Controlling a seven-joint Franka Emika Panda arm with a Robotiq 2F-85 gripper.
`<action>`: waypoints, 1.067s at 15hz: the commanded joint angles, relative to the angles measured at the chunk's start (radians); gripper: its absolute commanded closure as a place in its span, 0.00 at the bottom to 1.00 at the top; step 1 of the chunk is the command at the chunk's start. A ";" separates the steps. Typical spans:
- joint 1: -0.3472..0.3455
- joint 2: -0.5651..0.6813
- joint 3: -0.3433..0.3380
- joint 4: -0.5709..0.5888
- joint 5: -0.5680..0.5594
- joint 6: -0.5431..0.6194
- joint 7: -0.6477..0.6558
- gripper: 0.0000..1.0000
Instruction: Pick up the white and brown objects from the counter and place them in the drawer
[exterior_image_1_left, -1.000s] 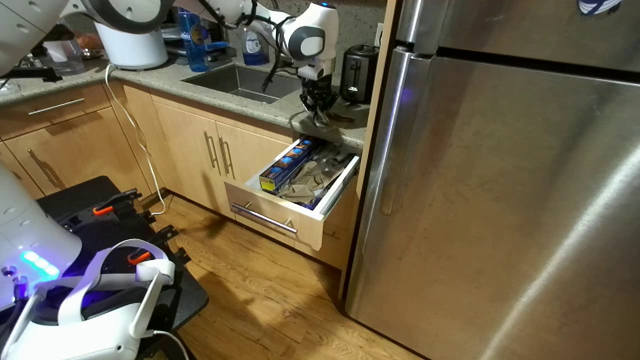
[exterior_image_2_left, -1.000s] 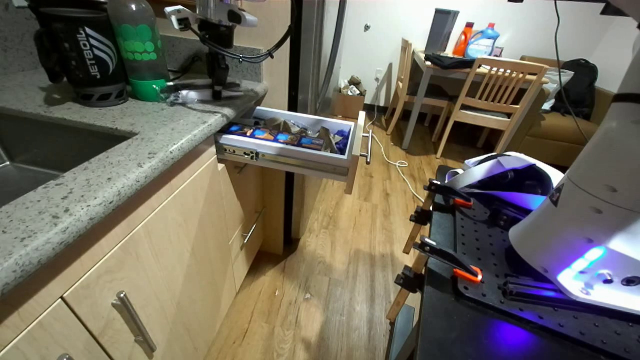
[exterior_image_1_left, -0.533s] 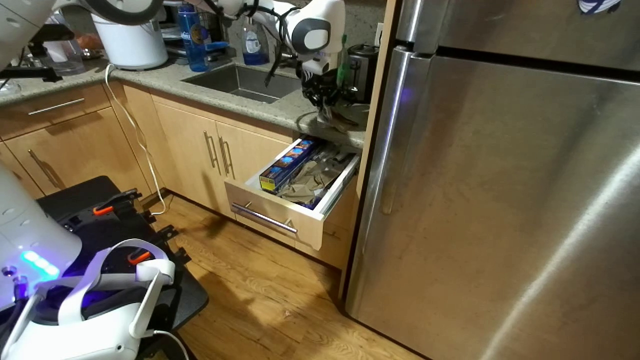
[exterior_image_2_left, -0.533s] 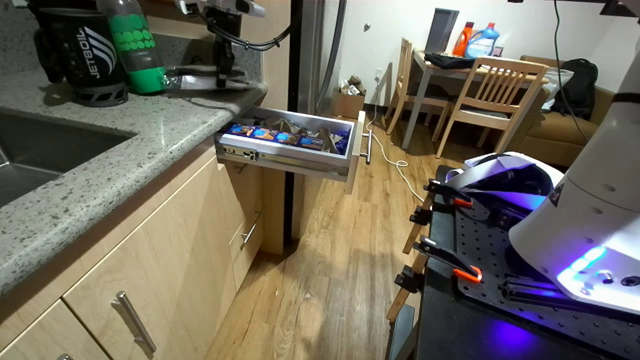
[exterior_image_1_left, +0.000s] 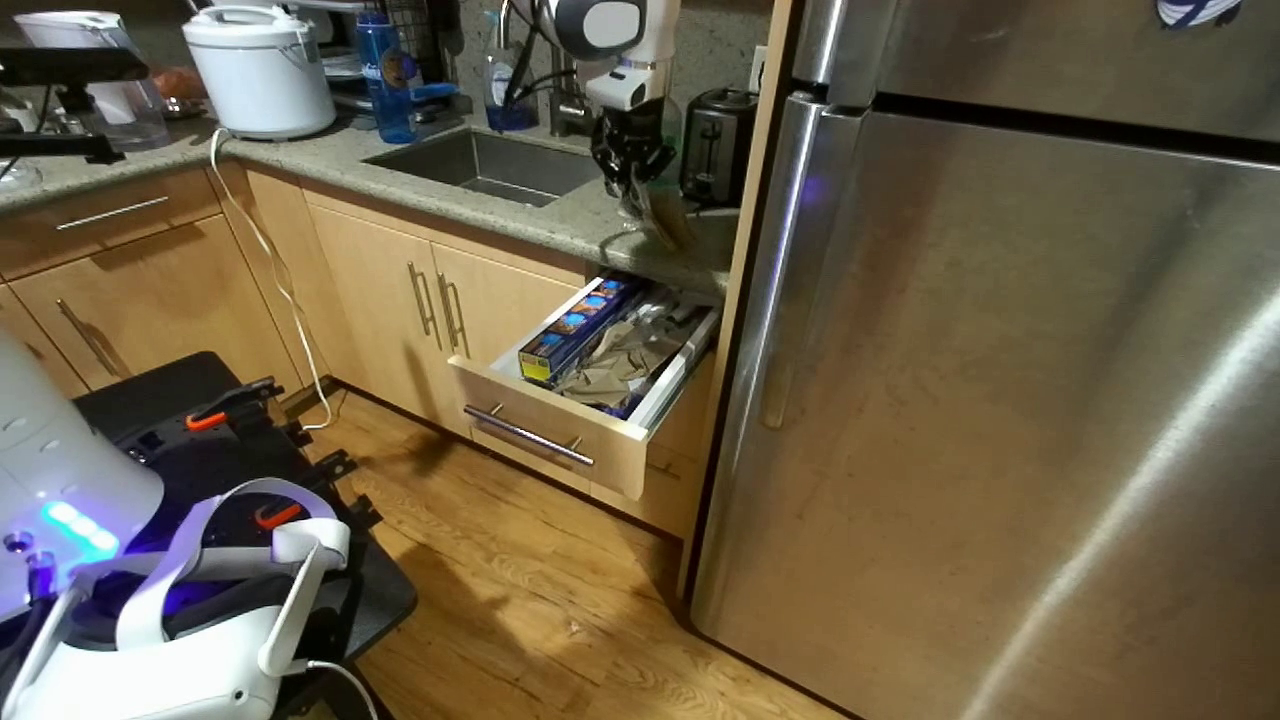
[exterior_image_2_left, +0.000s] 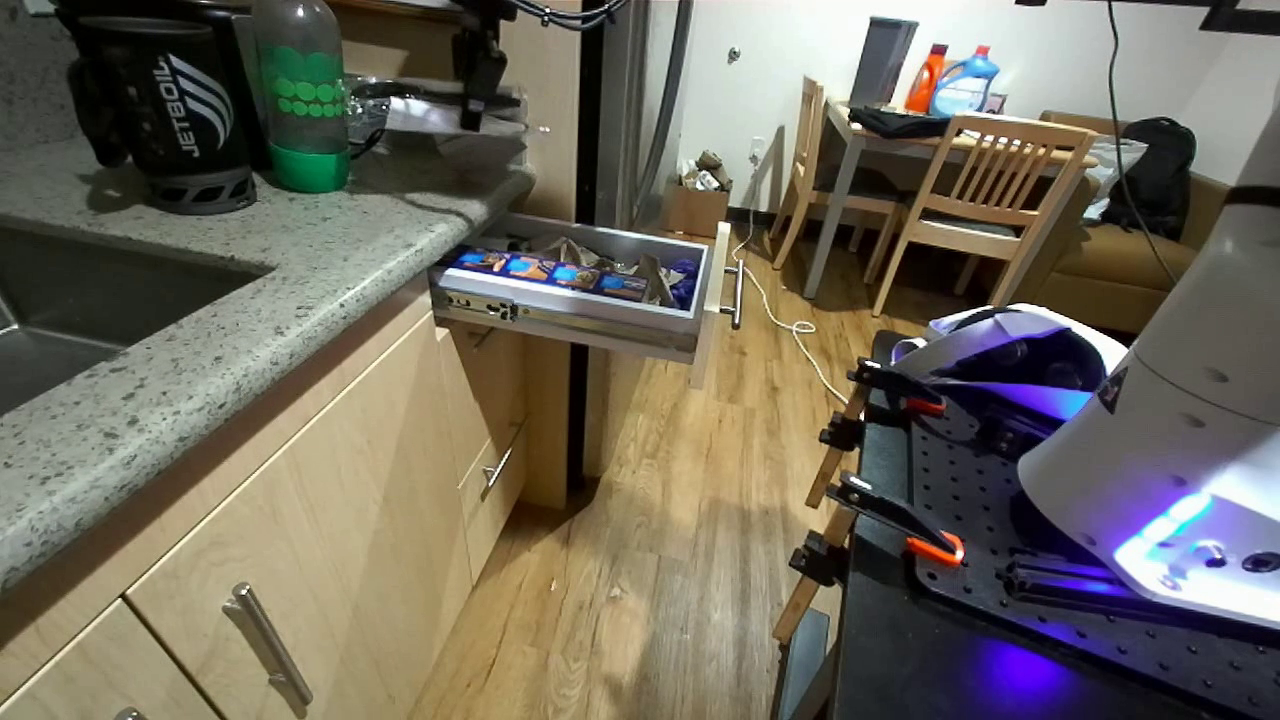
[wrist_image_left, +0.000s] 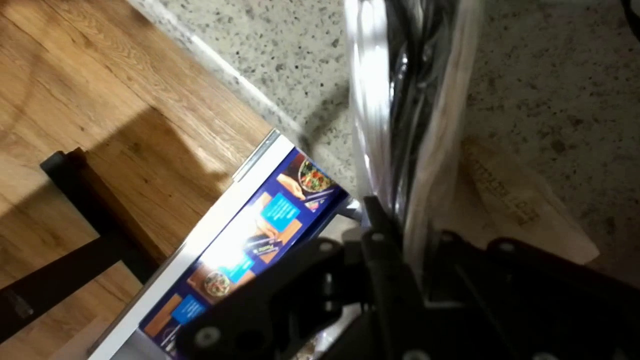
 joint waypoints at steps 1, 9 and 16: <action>0.005 -0.156 -0.004 -0.217 0.025 0.047 -0.035 0.97; 0.006 -0.286 -0.017 -0.408 0.023 0.046 -0.044 0.97; 0.002 -0.261 -0.063 -0.477 0.015 0.031 0.049 0.97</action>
